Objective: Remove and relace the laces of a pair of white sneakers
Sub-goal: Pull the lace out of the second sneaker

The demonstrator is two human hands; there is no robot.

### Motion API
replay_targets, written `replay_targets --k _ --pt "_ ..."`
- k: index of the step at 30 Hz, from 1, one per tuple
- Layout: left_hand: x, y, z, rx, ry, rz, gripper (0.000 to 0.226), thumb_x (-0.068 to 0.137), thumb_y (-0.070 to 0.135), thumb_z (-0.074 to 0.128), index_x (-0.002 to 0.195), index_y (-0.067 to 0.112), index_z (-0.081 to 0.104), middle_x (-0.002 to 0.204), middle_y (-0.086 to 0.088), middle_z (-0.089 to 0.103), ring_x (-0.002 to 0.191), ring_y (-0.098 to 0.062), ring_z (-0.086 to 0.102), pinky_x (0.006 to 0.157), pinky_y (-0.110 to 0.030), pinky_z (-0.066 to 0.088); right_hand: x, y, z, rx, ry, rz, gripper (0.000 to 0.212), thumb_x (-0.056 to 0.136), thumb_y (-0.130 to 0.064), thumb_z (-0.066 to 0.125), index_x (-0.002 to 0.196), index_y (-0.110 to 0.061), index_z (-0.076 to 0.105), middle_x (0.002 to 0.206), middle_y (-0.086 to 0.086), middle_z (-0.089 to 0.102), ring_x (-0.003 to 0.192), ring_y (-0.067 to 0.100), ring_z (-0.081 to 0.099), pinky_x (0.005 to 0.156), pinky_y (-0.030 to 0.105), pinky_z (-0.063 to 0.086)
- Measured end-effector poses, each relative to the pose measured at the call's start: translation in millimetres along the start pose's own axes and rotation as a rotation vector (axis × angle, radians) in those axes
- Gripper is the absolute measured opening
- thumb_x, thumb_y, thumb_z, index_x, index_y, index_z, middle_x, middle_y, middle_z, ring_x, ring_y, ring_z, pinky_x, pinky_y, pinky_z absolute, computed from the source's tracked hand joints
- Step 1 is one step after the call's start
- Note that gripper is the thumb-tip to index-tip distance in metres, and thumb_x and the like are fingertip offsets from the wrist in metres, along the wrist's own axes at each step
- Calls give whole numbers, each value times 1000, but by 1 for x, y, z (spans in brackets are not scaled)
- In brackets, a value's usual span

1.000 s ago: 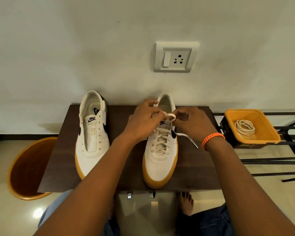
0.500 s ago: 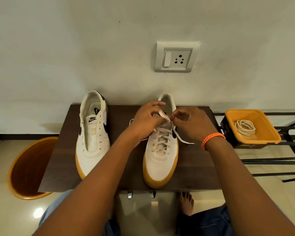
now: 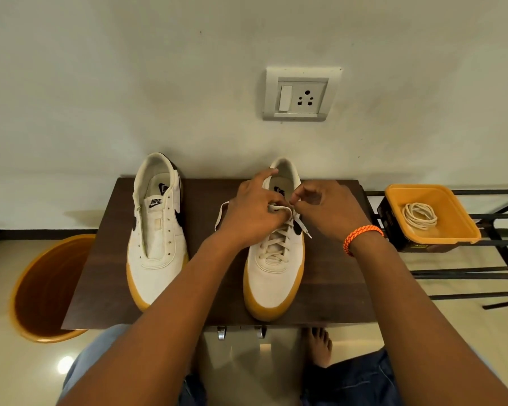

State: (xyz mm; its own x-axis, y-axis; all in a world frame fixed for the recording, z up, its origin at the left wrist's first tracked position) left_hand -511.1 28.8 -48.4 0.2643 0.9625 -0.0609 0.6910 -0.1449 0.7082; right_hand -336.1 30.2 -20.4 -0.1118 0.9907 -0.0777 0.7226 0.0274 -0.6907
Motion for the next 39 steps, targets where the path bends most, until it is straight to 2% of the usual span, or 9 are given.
replay_targets --k 7,12,15,19,22,28,33,36,39 --pt "4 -4 1 -178 -16 0 6 91 21 78 88 25 81 159 19 39 146 -21 32 115 -47 40 0 1 0 -20 -2 -10 8 87 -28 68 86 -32 75 91 -9 75 92 11 69 88 42 59" --pt "4 -4 -17 -645 38 -128 17 97 8 63 84 3 73 139 13 58 115 -1 59 89 -23 49 1 3 0 -30 -11 -18 9 88 -28 69 90 -32 76 94 -10 74 94 9 69 89 42 60" --pt "4 -7 -17 -363 153 -66 16 95 26 62 89 16 74 137 11 57 122 -8 56 101 -39 48 1 3 0 -17 -9 -19 8 88 -27 69 89 -32 76 91 -10 74 92 9 69 86 43 61" --pt "-1 -2 4 63 0 26 32 96 50 57 116 33 76 163 16 35 148 -21 31 110 -51 37 2 3 2 -26 -8 -13 6 84 -29 71 86 -33 74 88 -10 73 88 8 69 84 42 60" --pt "0 -2 10 43 15 41 21 99 33 65 115 28 77 165 16 33 150 -25 24 114 -54 37 3 3 3 -29 -3 -9 7 85 -28 70 88 -33 74 90 -10 73 89 9 68 86 42 60" --pt "1 -1 10 -9 19 28 15 100 29 66 99 20 78 159 19 41 148 -21 25 99 -34 36 2 2 2 -30 -2 -13 5 86 -28 71 86 -32 74 90 -10 74 91 10 69 87 43 60" --pt "5 -3 4 38 133 14 19 98 31 65 86 20 74 149 17 54 124 -10 55 92 -36 51 1 1 2 -61 29 -29 5 88 -30 72 84 -31 74 87 -12 74 88 8 69 85 40 60" --pt "6 -7 -4 3 229 -23 21 101 28 56 100 19 75 136 13 64 102 -5 62 89 -38 57 2 2 3 -82 36 -35 8 89 -32 72 81 -31 72 86 -14 73 87 6 68 84 38 60" --pt "3 -4 -17 -366 358 -144 29 106 25 47 111 16 74 110 0 75 96 -19 70 90 -44 59 3 4 3 -92 32 -41 8 89 -33 72 81 -32 70 87 -13 72 87 6 67 83 37 60"
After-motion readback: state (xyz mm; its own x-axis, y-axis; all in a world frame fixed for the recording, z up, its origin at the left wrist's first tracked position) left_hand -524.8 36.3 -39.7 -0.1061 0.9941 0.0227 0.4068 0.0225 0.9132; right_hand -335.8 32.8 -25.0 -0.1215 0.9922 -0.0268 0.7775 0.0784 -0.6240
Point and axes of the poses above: each hand's wrist, its own x-axis towards the middle knuckle, its own z-axis out of the palm, y = z × x, the point moved 3 cm from there along x, towards the middle knuckle
